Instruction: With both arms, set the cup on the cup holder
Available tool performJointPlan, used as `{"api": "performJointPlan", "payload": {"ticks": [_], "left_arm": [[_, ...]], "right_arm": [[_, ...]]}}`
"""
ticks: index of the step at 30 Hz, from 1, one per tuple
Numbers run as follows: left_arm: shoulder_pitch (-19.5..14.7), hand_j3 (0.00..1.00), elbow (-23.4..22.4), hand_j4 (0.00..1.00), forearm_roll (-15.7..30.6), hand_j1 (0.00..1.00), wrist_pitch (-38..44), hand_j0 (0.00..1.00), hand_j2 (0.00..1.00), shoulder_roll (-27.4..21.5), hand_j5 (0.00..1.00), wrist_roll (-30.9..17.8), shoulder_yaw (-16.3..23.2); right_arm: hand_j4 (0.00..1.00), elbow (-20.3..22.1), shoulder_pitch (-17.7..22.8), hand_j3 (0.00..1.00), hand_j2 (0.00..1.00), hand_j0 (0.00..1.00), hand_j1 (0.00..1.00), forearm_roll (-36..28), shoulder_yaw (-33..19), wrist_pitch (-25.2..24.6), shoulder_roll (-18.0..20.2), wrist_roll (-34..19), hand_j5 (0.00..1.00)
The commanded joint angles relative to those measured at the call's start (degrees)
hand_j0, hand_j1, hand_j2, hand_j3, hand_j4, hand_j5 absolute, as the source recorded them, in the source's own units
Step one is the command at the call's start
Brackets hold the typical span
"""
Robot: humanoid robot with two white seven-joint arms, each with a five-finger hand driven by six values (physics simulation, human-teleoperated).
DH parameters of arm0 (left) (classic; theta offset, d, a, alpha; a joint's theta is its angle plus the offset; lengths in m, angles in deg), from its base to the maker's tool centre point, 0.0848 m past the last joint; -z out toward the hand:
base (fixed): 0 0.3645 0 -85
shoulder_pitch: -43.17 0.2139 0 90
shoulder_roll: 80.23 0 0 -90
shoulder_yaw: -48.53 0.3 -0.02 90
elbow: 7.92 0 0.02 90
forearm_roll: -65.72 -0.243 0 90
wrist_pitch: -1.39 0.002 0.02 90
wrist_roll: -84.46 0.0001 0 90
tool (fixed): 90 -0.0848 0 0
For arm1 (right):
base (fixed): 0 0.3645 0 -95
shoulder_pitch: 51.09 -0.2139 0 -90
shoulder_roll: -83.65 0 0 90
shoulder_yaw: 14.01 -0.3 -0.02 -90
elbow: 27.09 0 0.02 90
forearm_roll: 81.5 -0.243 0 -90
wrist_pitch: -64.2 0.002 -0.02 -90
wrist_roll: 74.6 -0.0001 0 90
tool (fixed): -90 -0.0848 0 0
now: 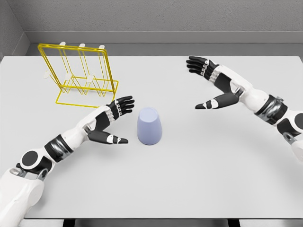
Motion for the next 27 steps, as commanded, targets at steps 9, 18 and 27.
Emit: {"api": "performJointPlan", "payload": {"ticks": [9, 18, 27], "left_arm": [[-0.97, 1.00, -4.11, 1.00, -2.27, 1.00, 0.04, 1.00, 1.00, 3.59, 1.00, -0.01, -0.16], [-1.05, 1.00, -3.76, 1.00, -6.40, 1.00, -0.14, 1.00, 1.00, 3.68, 1.00, -0.01, -0.34], [-0.79, 1.00, -3.68, 1.00, -9.30, 1.00, -0.22, 1.00, 1.00, 5.09, 1.00, -0.01, -2.89]], "right_arm": [[1.00, -2.57, 0.18, 1.00, 1.00, 1.00, 1.00, 4.20, -0.04, 6.73, 5.28, -0.05, 1.00], [1.00, -8.01, -1.67, 1.00, 1.00, 1.00, 1.00, 27.32, -2.94, 6.73, 6.51, 0.39, 1.00], [1.00, -10.04, -3.34, 1.00, 1.00, 1.00, 1.00, 27.32, -3.03, 6.73, 8.36, 0.13, 1.00]]}}
